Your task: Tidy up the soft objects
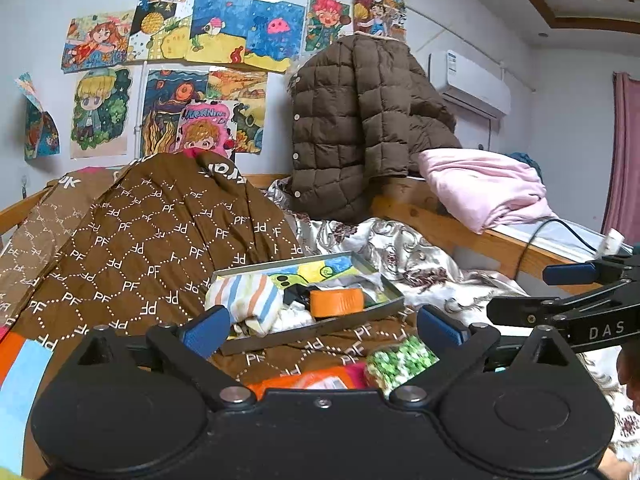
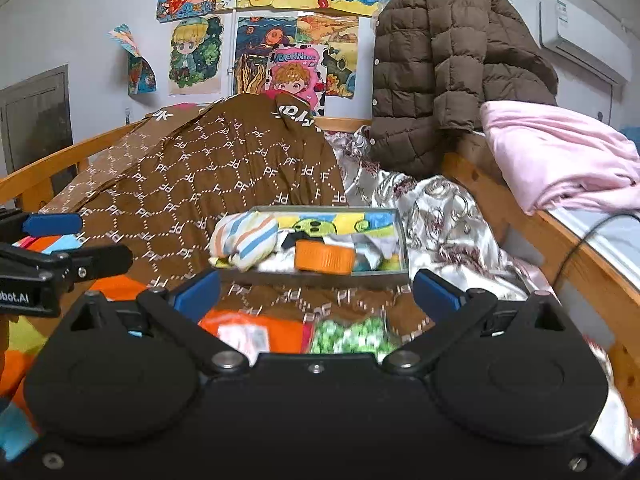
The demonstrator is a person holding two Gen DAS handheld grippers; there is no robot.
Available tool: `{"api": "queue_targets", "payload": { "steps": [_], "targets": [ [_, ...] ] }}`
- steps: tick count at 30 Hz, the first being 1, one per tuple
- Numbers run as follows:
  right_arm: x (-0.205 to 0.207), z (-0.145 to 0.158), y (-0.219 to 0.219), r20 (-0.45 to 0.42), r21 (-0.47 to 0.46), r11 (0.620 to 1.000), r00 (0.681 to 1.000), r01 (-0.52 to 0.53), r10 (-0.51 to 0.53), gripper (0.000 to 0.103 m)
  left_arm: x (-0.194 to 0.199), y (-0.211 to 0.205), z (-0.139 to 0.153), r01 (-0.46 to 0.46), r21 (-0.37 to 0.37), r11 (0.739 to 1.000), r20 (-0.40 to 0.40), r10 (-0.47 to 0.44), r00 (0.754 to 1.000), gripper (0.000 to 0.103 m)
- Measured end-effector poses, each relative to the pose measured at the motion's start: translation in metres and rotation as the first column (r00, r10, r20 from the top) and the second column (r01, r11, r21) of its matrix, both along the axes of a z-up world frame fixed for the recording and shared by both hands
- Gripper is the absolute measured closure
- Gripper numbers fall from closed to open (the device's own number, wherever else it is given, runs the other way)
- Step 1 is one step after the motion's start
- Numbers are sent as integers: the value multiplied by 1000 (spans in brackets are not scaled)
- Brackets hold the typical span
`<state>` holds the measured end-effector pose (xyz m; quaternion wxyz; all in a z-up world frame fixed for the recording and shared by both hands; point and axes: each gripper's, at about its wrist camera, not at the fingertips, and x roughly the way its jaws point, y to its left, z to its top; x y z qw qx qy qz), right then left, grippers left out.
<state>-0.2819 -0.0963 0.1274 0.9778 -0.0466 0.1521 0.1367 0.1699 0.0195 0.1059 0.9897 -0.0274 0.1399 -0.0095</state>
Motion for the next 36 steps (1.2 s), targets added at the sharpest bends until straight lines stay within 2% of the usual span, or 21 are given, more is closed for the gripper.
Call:
{"api": "queue_targets", "payload": {
  "steps": [7, 13, 19, 24, 30, 36],
  "targets": [
    [-66, -24, -26, -19, 13, 999, 999, 34, -34, 1, -34, -10, -19, -7, -37, 999, 2, 7, 1000, 2],
    [-98, -50, -40, -59, 71, 994, 995, 82, -78, 1, -52, -13, -47, -59, -36, 998, -62, 57, 996, 1],
    [-112, -80, -39, -98, 113, 984, 987, 136, -125, 1, -68, -11, -73, -104, -7, 995, -119, 102, 988, 1],
    [-129, -100, -43, -89, 97, 981, 984, 166, -157, 1, -75, -5, -83, -131, -31, 991, -144, 126, 982, 1],
    [-133, -114, -40, -85, 64, 984, 984, 164, -159, 1, -78, -9, -89, -146, -2, 989, -139, 144, 980, 1],
    [-118, -125, -14, -88, 43, 989, 986, 145, -141, 1, -79, -13, -92, -172, 12, 985, -120, 172, 978, 1]
  ]
}}
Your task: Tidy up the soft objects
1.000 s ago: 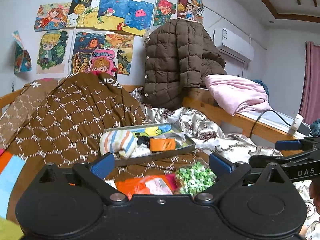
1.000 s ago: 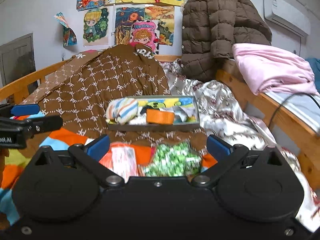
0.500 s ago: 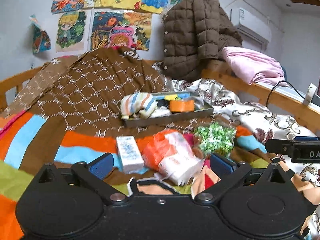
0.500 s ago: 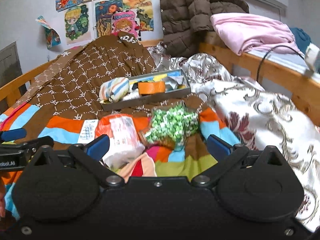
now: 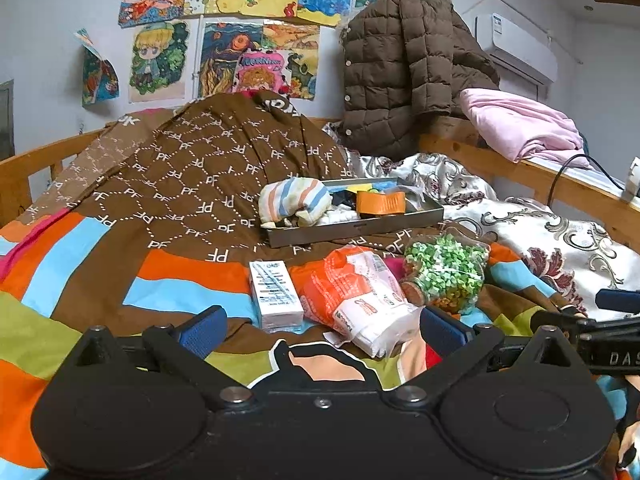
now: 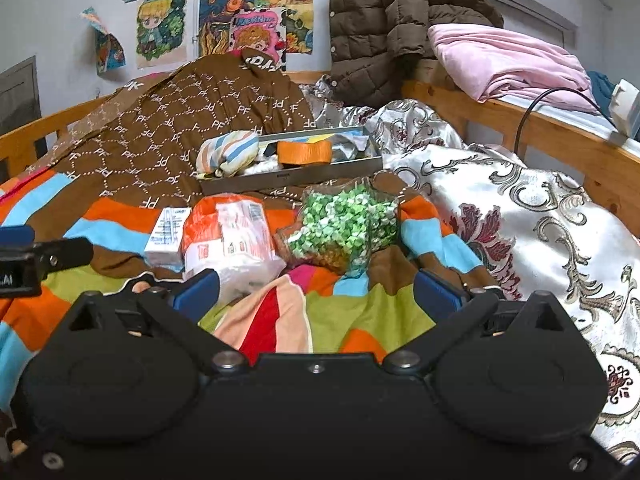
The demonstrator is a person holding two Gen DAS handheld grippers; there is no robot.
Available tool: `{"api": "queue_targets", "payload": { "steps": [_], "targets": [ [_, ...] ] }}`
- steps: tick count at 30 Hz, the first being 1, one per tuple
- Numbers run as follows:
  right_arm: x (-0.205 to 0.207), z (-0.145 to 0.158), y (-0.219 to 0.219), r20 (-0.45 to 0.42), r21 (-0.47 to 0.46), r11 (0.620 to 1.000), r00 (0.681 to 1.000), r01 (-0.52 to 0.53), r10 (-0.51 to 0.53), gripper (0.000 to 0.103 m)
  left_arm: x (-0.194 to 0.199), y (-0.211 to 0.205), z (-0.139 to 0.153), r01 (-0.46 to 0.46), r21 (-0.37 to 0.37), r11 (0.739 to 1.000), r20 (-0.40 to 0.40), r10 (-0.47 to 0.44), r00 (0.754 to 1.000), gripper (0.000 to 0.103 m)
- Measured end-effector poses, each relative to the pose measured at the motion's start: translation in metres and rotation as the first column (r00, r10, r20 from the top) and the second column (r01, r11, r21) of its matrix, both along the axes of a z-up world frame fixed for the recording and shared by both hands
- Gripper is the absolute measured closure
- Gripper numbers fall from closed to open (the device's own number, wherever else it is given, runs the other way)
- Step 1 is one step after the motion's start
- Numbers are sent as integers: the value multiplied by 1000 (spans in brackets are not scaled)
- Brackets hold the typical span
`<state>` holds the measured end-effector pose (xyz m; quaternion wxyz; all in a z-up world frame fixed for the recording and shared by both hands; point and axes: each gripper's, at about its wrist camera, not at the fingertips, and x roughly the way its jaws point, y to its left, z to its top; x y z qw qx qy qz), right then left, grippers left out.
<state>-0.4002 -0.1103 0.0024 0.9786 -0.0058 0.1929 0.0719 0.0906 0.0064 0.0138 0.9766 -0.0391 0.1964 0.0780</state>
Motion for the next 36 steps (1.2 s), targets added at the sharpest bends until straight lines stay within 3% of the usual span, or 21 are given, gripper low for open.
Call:
{"api": "queue_targets", "payload": {
  "steps": [9, 18, 36],
  "targets": [
    [1, -10, 13, 19, -6, 1000, 1000, -25, 25, 1, -6, 1, -7, -73, -6, 997, 13, 73, 997, 1],
    [3, -16, 6, -3, 29, 999, 999, -34, 34, 1, -11, 11, -15, -169, -54, 984, -24, 168, 985, 1],
    [15, -22, -4, -20, 16, 997, 997, -69, 69, 1, -17, 1, -20, -168, -28, 985, -45, 167, 985, 1]
  ]
}}
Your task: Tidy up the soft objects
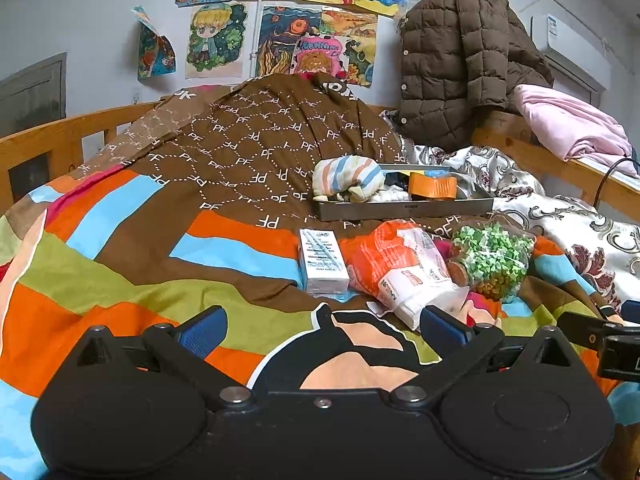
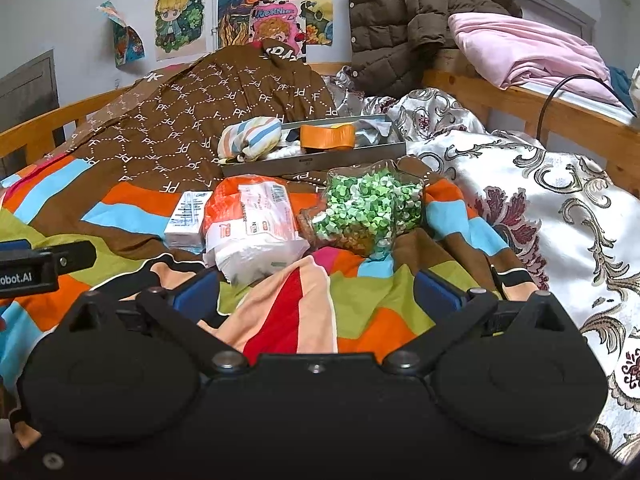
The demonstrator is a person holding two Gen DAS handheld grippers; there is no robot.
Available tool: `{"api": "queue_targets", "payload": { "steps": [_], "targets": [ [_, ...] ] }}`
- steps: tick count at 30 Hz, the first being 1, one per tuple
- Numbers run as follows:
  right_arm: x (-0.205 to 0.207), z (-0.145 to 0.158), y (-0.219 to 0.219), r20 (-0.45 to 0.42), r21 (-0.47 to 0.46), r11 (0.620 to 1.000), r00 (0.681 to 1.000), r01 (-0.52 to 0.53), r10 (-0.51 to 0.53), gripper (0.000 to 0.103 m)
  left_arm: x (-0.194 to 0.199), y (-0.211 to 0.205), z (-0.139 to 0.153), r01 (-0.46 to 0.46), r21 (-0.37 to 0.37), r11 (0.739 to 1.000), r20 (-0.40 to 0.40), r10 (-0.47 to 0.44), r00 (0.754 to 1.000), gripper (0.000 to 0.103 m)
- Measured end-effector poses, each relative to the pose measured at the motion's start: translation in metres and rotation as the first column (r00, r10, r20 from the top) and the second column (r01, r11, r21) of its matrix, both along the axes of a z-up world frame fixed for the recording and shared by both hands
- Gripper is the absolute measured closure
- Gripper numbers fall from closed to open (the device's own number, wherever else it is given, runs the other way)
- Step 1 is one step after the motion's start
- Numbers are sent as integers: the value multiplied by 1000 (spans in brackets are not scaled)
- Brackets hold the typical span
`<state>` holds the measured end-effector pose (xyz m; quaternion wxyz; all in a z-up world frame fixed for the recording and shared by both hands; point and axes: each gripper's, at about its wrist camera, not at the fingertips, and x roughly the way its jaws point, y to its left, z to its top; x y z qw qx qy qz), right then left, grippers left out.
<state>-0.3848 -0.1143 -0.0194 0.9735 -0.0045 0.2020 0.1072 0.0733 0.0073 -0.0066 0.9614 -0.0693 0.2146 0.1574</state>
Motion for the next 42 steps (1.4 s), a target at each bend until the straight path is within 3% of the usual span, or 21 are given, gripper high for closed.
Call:
{"api": "queue_targets", "payload": {
  "steps": [28, 42],
  "targets": [
    [12, -4, -17, -4, -7, 1000, 1000, -4, 4, 1, 0, -2, -2, 7, -26, 1000, -20, -7, 1000, 1],
    [12, -4, -19, -3, -7, 1000, 1000, -6, 6, 1, -2, -4, 0, 46, -46, 998, 10, -45, 999, 1]
  ]
}}
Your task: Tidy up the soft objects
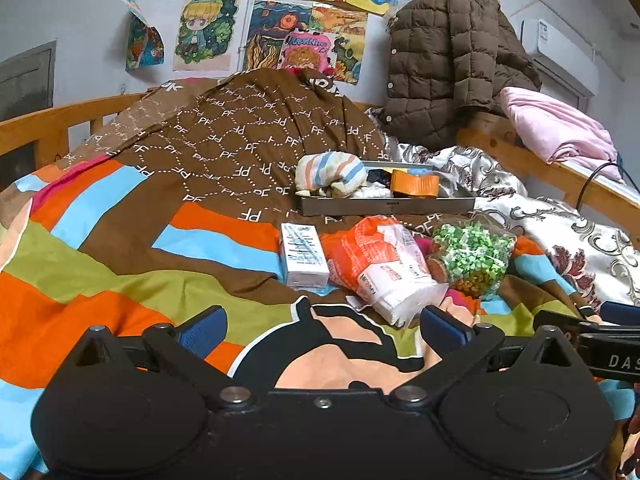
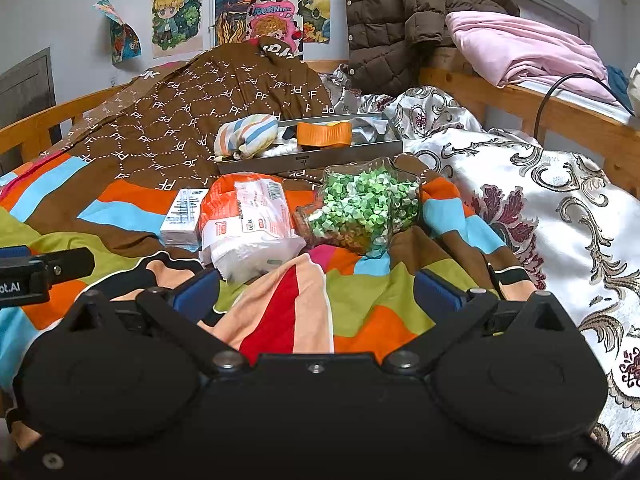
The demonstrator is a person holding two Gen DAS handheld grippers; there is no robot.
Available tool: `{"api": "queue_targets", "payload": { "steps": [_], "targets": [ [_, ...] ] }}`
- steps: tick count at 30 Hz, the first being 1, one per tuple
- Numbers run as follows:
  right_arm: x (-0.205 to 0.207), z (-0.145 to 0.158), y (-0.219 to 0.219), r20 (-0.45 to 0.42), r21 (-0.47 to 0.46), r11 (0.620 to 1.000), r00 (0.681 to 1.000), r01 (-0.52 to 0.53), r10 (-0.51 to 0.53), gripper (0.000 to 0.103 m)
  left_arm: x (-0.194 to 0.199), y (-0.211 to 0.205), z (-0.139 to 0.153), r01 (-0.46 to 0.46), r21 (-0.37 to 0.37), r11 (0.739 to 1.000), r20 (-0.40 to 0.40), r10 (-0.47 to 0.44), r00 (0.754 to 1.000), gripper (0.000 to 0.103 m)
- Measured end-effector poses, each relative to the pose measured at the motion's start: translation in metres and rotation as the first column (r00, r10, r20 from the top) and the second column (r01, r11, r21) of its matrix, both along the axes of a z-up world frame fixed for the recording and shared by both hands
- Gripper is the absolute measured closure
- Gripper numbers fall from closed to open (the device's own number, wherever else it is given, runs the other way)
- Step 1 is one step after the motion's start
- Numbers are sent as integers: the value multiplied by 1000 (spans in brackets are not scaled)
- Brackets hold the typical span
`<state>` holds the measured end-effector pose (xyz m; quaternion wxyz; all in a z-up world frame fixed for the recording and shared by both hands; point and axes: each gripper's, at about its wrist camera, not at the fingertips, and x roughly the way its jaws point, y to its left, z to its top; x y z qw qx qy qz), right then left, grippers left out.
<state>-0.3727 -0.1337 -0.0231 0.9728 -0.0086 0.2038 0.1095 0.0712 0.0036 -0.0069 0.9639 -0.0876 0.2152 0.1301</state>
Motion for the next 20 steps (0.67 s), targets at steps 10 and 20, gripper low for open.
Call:
{"api": "queue_targets", "payload": {
  "steps": [10, 20],
  "targets": [
    [0, 0, 0, -1, -1, 1000, 1000, 0, 0, 1, 0, 1, -1, -9, -1, 1000, -8, 9, 1000, 1],
    [0, 0, 1, 0, -1, 1000, 1000, 0, 0, 1, -1, 1, -2, -13, -11, 1000, -11, 13, 1000, 1]
  ]
}}
